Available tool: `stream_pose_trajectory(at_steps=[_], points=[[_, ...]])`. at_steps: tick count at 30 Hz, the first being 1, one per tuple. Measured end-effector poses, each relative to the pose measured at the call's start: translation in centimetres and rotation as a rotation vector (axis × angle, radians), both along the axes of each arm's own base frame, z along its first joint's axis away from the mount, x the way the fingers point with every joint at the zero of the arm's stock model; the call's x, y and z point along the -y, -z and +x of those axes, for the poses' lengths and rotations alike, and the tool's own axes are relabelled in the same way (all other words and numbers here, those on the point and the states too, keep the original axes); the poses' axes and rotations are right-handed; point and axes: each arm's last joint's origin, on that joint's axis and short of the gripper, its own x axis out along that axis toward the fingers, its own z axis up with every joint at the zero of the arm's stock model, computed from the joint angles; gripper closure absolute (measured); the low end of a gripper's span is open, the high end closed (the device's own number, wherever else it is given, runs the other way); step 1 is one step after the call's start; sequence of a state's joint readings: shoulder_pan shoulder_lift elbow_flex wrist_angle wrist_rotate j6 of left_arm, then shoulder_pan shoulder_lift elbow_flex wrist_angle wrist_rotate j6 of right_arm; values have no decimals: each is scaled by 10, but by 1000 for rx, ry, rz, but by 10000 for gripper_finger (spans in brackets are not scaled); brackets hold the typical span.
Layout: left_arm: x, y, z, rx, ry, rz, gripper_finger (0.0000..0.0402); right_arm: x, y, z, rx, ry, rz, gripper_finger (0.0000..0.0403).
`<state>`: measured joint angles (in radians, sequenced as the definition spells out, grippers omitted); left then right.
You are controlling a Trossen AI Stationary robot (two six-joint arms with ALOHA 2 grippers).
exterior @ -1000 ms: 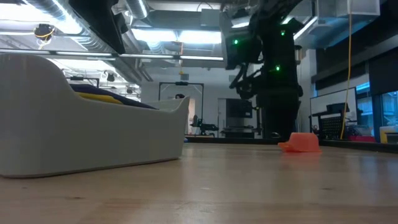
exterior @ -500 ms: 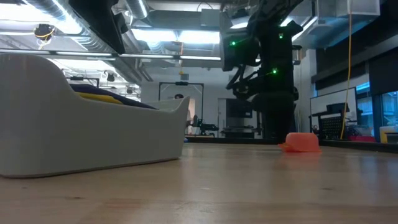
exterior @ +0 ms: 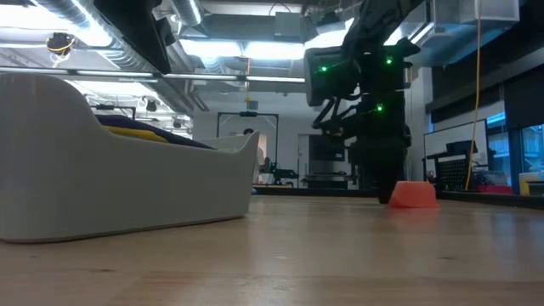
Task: Nest measuring cups in basket
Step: Stack the orange measuring cup into the purple measuring cup in the grey bin
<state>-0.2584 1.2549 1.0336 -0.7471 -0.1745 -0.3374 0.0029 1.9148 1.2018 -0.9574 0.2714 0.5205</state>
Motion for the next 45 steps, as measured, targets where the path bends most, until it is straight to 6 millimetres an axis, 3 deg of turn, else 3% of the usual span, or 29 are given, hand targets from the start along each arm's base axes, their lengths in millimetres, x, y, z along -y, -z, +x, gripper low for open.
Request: stream_pose_trajectory(at_steps=[24,37,45], points=[[0,0,0,-1,2,-3,291,4,13,3,-38,-16,-38,269],[0,0,0,-1,2,-3,291,4,14,3,-40,-22,-39,336],[0,0,0,-1,2,-3,291,5,15,3,-49,-39,-53,345]])
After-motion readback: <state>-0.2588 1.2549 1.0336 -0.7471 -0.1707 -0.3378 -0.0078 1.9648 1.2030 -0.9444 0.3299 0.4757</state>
